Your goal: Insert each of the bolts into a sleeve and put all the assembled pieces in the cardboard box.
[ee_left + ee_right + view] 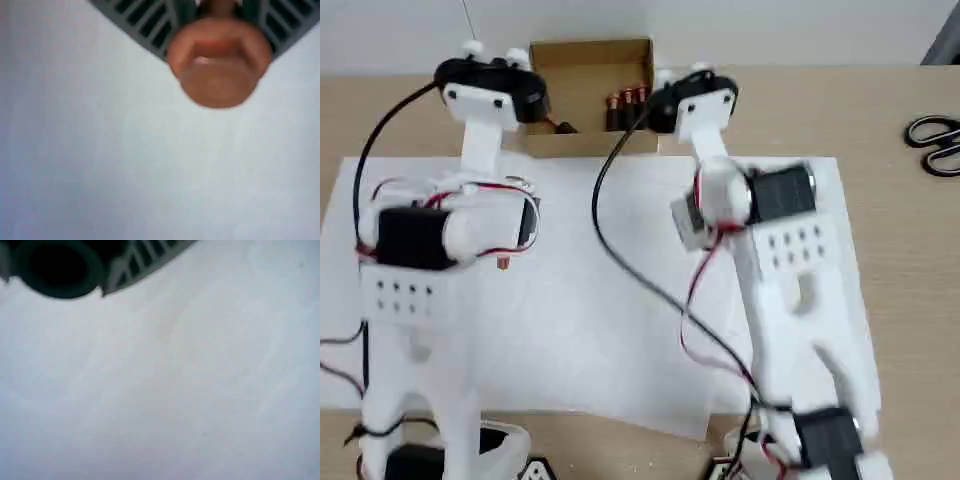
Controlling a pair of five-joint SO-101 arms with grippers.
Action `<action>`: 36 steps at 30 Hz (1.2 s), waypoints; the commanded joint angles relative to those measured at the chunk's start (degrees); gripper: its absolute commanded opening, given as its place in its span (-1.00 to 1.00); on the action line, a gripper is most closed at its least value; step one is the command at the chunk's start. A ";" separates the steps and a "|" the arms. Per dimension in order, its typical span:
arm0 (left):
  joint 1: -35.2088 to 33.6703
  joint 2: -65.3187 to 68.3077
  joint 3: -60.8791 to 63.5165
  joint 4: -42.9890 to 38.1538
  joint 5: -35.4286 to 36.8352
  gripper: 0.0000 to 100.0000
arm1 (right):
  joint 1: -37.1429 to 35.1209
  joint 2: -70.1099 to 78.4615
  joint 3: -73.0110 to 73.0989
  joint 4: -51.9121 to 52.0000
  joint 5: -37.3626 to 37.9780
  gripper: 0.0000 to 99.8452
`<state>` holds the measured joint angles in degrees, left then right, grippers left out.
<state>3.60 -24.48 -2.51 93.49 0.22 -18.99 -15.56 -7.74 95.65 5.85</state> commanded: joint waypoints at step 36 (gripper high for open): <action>11.16 -15.74 16.48 -29.45 22.95 -0.99 | -8.57 -70.73 87.12 -68.00 -0.53 -0.99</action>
<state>14.15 -38.46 14.20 68.79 22.73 -27.25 -79.82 77.54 29.71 5.85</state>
